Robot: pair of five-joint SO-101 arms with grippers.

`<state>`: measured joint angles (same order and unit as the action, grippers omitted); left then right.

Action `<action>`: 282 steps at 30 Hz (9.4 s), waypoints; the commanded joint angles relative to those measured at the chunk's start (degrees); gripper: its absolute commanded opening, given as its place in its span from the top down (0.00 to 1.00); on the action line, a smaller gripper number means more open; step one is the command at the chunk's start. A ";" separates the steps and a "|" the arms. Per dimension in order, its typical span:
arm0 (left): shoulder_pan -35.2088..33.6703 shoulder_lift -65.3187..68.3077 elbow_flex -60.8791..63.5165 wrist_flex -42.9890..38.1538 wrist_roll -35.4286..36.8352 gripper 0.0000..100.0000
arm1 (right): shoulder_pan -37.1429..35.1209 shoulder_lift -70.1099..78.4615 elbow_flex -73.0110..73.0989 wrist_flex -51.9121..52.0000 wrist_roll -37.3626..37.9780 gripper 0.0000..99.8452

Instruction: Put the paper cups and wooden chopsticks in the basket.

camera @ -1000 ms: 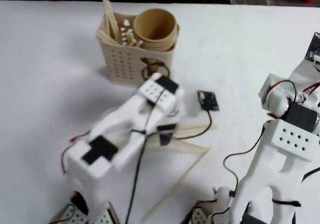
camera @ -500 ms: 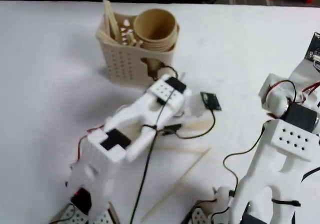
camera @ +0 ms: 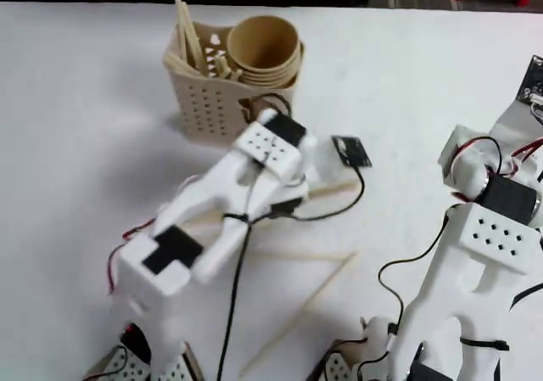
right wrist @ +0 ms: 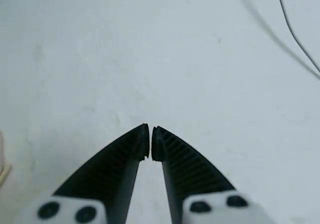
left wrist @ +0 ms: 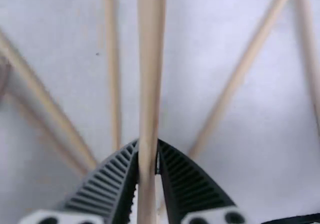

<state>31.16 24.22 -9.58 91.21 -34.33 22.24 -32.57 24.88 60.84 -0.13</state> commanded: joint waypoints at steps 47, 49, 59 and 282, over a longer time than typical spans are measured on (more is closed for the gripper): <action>-23.87 -35.91 -15.74 -35.34 29.71 0.98 | 0.22 -1.71 -0.09 -1.19 -0.35 0.98; -24.75 -36.18 -9.85 -40.44 29.80 0.98 | 0.22 -1.71 -0.09 -1.19 -0.26 0.98; -26.77 -36.35 15.21 -61.63 35.96 0.98 | 0.22 -1.63 0.00 -1.89 -0.35 0.98; -13.49 -72.48 57.14 -12.48 -8.35 0.79 | -10.24 -9.36 1.58 3.38 16.79 0.98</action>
<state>11.82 -57.27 50.99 78.29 -41.71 8.00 -38.55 25.85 67.78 18.33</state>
